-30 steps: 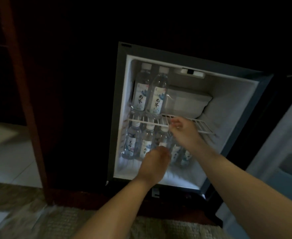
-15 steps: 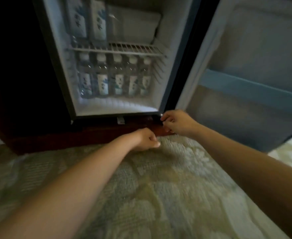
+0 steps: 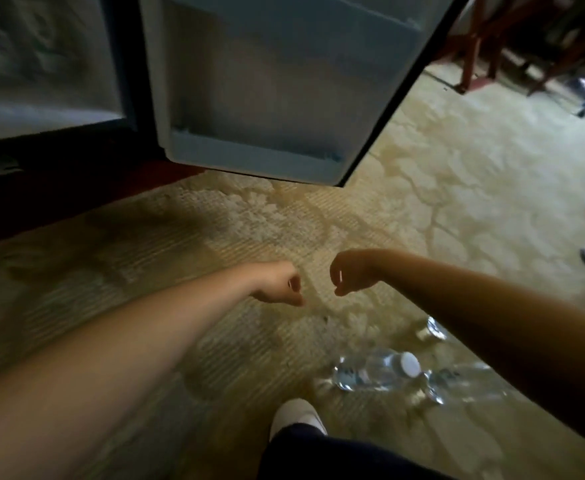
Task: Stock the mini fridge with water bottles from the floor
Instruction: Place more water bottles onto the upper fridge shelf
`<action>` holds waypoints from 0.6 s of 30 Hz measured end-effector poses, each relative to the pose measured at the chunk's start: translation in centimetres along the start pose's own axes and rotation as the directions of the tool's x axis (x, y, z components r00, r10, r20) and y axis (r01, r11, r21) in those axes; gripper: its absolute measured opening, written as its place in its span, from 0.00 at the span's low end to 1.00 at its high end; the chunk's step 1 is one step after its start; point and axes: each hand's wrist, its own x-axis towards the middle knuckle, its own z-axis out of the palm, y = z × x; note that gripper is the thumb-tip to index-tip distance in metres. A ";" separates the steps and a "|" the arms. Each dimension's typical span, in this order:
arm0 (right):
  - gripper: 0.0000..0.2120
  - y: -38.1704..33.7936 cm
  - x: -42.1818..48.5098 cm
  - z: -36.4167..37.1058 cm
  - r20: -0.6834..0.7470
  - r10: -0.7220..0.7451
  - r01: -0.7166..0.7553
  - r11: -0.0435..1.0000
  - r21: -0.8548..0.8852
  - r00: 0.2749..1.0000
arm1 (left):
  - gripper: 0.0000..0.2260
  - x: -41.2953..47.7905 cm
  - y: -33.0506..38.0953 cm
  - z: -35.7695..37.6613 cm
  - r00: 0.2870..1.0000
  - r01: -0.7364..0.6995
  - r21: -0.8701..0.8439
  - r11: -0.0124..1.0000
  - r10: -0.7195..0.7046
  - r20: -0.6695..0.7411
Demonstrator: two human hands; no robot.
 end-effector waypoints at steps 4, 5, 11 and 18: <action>0.25 3.1 0.5 4.5 0.248 0.146 -0.196 0.962 0.191 0.958 | 0.20 2.6 2.8 2.5 0.991 -0.079 0.070 0.994 0.070 0.115; 0.29 3.5 0.7 5.3 0.320 0.183 -0.256 0.945 0.203 0.930 | 0.20 3.0 3.2 3.1 0.987 -0.089 0.078 0.993 0.077 0.144; 0.56 3.4 0.7 9.5 0.604 0.297 -0.474 0.867 0.154 0.739 | 0.22 4.0 4.7 5.8 0.960 -0.151 0.141 0.978 0.111 0.259; 0.34 2.7 -1.5 7.5 0.449 0.144 -0.197 0.978 0.075 0.882 | 0.23 2.9 2.6 5.1 0.964 -0.147 0.162 0.976 0.105 0.246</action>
